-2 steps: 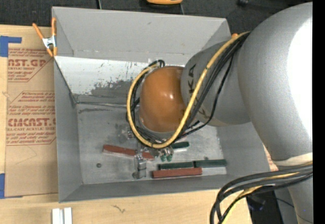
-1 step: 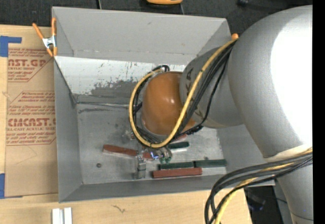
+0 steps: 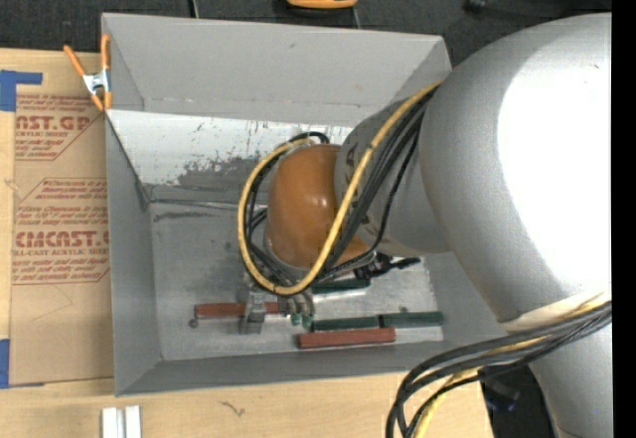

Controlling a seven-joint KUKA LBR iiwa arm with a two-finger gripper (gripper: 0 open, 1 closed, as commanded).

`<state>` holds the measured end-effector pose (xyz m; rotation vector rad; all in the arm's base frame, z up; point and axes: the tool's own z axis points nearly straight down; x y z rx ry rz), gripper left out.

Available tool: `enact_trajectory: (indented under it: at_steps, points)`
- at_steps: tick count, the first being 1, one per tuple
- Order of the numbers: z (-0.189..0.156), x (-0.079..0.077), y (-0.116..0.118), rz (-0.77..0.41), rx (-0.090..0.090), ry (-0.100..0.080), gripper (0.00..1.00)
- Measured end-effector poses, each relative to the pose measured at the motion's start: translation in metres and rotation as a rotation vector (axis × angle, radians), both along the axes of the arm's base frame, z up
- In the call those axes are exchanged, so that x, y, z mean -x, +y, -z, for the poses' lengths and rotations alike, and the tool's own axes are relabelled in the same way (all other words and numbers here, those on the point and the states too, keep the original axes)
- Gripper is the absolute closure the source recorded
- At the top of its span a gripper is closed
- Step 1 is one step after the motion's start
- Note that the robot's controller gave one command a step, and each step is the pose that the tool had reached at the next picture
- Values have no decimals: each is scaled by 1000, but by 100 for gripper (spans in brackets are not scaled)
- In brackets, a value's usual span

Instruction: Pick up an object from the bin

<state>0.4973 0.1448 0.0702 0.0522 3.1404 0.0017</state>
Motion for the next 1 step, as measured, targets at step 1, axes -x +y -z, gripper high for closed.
enact_trajectory:
  at_steps: [1]
  points:
    - [0, 0, 0, 0, 0, 0, 100]
